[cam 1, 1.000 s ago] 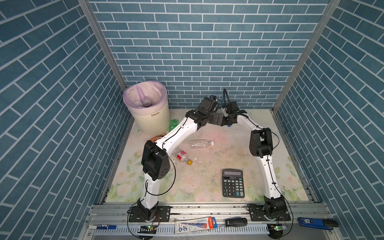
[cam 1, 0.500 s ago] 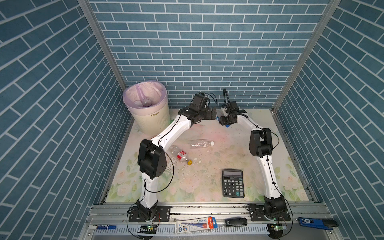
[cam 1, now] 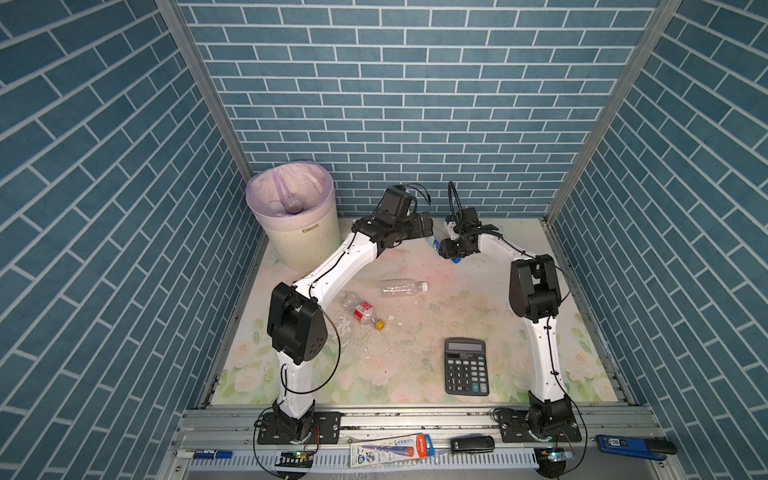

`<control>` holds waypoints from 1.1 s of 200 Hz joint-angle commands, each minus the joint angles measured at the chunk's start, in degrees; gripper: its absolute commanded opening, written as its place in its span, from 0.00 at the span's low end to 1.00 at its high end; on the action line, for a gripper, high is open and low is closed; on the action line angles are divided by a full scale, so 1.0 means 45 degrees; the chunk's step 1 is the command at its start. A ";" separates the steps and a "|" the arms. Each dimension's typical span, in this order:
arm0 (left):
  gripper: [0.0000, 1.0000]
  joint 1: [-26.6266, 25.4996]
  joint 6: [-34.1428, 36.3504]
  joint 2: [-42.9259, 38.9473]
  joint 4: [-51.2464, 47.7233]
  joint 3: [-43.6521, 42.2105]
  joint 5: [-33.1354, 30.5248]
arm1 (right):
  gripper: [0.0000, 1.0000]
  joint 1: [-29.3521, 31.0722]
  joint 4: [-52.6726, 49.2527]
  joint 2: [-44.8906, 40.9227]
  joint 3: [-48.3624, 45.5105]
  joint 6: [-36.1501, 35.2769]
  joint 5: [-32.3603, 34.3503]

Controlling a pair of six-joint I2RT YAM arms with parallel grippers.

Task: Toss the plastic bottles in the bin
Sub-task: 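Lift the blue-cap bottle with right gripper while left gripper approaches it, then close the left gripper on the blue-cap bottle while right gripper holds it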

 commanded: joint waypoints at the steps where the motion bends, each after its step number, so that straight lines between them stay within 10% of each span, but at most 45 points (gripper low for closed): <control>1: 0.99 0.0046 -0.0283 -0.0331 -0.0765 0.0005 -0.0918 | 0.33 0.0074 0.0748 -0.1350 -0.1041 0.0590 -0.0360; 106: 0.99 0.0132 0.1026 -0.2207 0.1895 -0.3157 -0.0271 | 0.33 0.1892 0.1293 -0.5964 -0.4712 0.0961 0.0251; 220: 0.99 0.0531 -0.2069 -0.3064 0.4923 -0.6170 0.0586 | 0.33 0.3629 0.3076 -0.8998 -0.7439 0.2185 -0.0127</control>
